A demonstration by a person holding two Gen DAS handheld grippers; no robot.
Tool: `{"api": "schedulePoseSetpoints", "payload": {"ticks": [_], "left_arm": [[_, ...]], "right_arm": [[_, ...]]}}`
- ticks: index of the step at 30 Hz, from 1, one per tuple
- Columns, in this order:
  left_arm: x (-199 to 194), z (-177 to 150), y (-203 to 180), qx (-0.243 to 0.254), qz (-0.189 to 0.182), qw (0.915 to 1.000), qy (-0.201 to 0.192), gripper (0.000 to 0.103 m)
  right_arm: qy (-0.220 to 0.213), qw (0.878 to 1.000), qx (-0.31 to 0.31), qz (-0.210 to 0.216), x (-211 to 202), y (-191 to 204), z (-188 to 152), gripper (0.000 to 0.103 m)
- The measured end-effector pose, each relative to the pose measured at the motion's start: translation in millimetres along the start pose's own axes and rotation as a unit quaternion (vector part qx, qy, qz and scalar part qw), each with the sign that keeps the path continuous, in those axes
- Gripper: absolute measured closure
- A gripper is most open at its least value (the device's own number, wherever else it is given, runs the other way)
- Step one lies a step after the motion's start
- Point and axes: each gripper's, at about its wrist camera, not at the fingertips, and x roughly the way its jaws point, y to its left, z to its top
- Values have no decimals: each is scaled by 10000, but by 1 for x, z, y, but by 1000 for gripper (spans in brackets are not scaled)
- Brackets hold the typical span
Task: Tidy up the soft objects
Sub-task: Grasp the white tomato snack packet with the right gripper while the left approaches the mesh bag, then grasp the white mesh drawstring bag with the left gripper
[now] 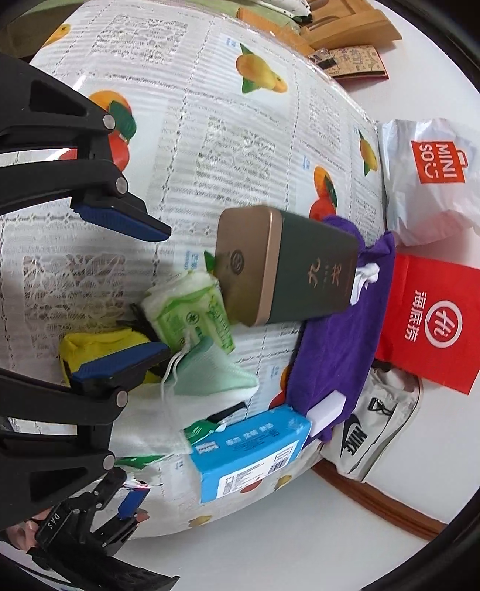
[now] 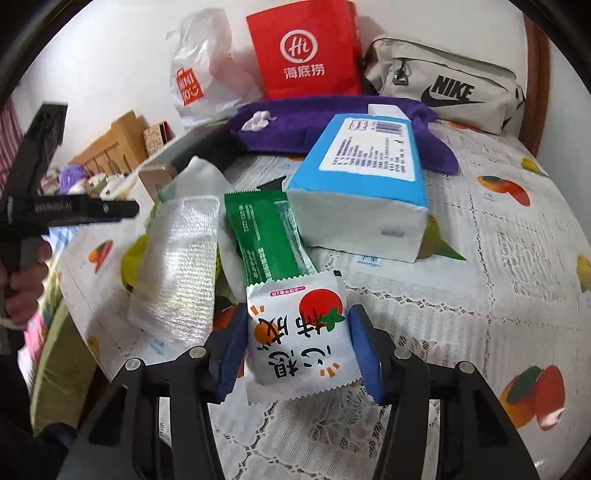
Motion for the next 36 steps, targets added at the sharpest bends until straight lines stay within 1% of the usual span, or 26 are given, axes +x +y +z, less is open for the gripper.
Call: {"api": "schedulePoseSetpoints", "payload": {"ticks": [4, 6, 8, 10, 11, 12, 13, 14, 17, 19, 20, 21, 22, 23, 24, 25, 26, 30, 34, 36], "left_arm": [[0, -2, -13, 162, -161, 9997, -1, 48], [-1, -3, -22, 260, -345, 9991, 13, 48], [0, -5, -32, 344, -503, 9981, 63, 44], [1, -9, -42, 454, -627, 9969, 109, 43], [2, -12, -50, 549, -674, 9961, 138, 41], [3, -13, -55, 599, -677, 9958, 150, 38], [4, -15, -60, 661, -675, 9954, 159, 33], [7, -18, -67, 768, -632, 9949, 186, 29], [17, -25, -78, 918, -459, 9944, 244, 29], [21, -26, -79, 886, -403, 9949, 247, 29], [22, -26, -79, 833, -402, 9955, 196, 31], [20, -26, -78, 802, -443, 9957, 139, 35], [18, -25, -76, 774, -524, 9956, 60, 53], [17, -24, -75, 749, -595, 9954, 45, 64], [16, -24, -73, 737, -664, 9951, 49, 67], [14, -23, -72, 725, -714, 9948, 37, 75], [12, -22, -69, 706, -765, 9946, -10, 80], [-7, -20, -55, 570, -899, 9941, -190, 82], [-21, -17, -35, 434, -828, 9952, -286, 82], [-27, -17, -19, 256, -740, 9964, -324, 82]], "right_arm": [[-79, 10000, 55, 10, -8, -2, 1, 49], [-113, 9999, 9, -29, -12, -3, 1, 49], [-144, 9998, -8, -101, -15, -5, 1, 49], [-164, 9997, 96, -135, -17, -11, 1, 49], [-157, 9996, 179, -140, -17, -15, 0, 49], [-147, 9995, 241, -146, -17, -18, 0, 49], [-138, 9994, 293, -154, -17, -21, -1, 49], [-136, 9992, 332, -168, -18, -24, -2, 49], [-102, 9989, 405, -228, -17, -30, -3, 49], [-91, 9986, 465, -218, -18, -33, -4, 49], [-85, 9986, 479, -225, -18, -34, -4, 49], [-78, 9985, 493, -236, -18, -35, -4, 49], [-74, 9984, 503, -236, -19, -35, -4, 49], [-77, 9984, 509, -231, -19, -35, -5, 49], [-79, 9984, 507, -229, -20, -34, -5, 49], [-84, 9984, 502, -232, -20, -33, -5, 49], [-87, 9985, 498, -230, -20, -33, -5, 49], [-110, 9985, 506, -202, -19, -30, -3, 49], [-92, 9987, 464, -182, -17, -26, 1, 49], [-78, 9989, 435, -184, -16, -23, 2, 49]]}}
